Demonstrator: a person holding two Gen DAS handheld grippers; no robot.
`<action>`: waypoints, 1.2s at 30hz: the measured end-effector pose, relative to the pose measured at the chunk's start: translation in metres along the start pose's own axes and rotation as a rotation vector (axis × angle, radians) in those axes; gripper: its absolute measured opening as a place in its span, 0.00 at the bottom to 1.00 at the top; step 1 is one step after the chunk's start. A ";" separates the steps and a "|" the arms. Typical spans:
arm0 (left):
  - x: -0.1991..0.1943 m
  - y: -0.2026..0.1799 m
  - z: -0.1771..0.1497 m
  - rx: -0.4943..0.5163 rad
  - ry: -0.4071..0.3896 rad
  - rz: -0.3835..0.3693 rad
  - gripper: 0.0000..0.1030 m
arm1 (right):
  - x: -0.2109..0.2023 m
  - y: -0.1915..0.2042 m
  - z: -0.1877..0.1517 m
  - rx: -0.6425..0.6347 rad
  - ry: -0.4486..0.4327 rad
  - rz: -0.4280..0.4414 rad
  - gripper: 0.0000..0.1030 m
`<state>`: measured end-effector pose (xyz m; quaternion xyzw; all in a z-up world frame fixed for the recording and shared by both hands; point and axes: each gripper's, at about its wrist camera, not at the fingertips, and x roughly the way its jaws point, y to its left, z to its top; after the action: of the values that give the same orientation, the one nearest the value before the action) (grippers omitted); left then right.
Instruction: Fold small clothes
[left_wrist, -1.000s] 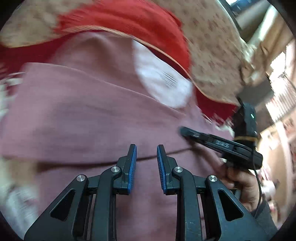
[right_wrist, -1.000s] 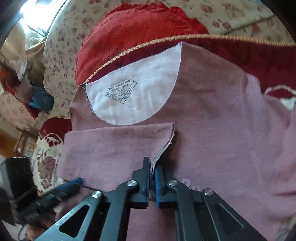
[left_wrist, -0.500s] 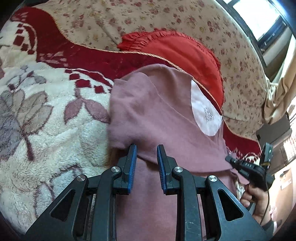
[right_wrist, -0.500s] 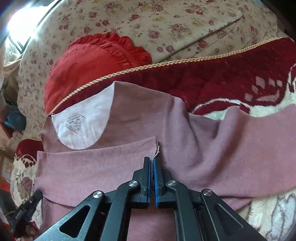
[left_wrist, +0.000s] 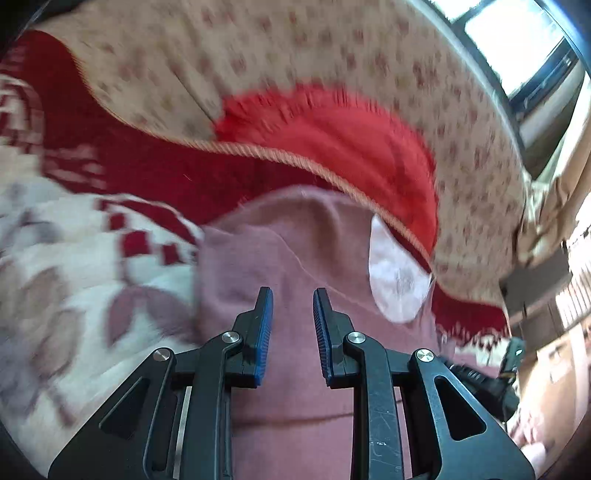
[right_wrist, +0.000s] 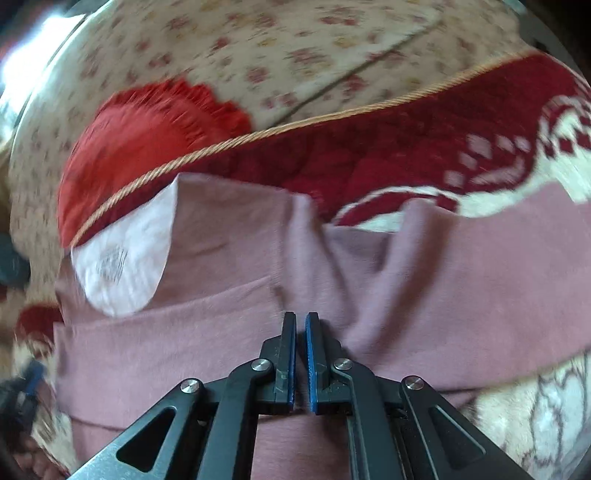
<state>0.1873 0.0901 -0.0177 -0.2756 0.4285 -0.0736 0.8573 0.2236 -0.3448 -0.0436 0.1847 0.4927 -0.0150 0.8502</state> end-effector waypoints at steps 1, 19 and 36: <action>0.013 -0.002 0.003 0.023 0.036 0.031 0.19 | -0.005 -0.003 0.001 0.006 -0.026 -0.015 0.03; 0.035 0.015 0.005 -0.031 0.061 0.057 0.21 | 0.013 0.056 0.004 -0.349 -0.066 0.003 0.03; 0.018 -0.013 -0.003 0.096 -0.008 0.060 0.35 | -0.010 0.062 -0.027 -0.426 0.053 0.012 0.11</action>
<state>0.1976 0.0716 -0.0252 -0.2216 0.4293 -0.0674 0.8730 0.2092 -0.2795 -0.0289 0.0039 0.5060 0.0995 0.8568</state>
